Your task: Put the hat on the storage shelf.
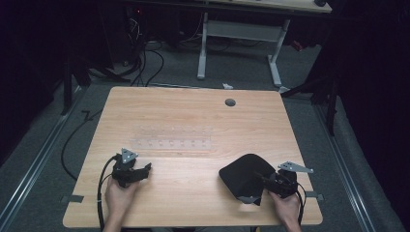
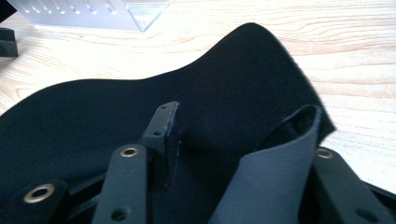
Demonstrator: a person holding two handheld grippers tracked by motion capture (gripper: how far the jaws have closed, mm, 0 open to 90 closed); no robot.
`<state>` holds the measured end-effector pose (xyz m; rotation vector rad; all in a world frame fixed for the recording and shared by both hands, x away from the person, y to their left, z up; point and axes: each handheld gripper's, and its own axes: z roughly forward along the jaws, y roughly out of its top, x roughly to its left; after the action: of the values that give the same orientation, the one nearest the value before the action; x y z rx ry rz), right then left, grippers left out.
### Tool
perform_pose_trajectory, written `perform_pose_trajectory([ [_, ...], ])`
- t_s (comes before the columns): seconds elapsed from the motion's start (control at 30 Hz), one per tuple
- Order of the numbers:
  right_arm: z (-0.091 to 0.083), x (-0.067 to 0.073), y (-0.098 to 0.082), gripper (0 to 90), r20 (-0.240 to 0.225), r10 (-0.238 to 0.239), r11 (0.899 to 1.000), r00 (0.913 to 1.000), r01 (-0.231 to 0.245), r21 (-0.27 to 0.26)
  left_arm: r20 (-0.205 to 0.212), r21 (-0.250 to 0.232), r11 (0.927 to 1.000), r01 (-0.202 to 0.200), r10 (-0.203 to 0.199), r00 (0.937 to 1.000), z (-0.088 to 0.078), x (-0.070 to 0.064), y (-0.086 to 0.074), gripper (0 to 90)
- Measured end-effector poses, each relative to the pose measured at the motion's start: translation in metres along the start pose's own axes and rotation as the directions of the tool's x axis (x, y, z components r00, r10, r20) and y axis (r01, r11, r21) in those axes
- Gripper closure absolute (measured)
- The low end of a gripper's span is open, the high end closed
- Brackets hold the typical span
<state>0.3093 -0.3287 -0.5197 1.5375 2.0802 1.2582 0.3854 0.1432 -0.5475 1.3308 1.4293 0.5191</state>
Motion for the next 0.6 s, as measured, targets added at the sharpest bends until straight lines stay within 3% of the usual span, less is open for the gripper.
perform_pose_trajectory([
  [0.2,-0.0001,0.0008,-0.0022,56.6,0.001,-0.019,1.000,0.9998,0.019,-0.007,0.000,0.000,1.0000,0.000,0.000,1.0000,0.0000,0.0000,0.0000,29.2],
  [0.6,-0.0031,0.0019,-0.0025,71.1,-0.045,-0.052,0.999,0.9976,0.052,0.005,0.000,0.000,1.0000,0.000,0.000,1.0000,0.0000,0.0000,0.0000,29.2],
])
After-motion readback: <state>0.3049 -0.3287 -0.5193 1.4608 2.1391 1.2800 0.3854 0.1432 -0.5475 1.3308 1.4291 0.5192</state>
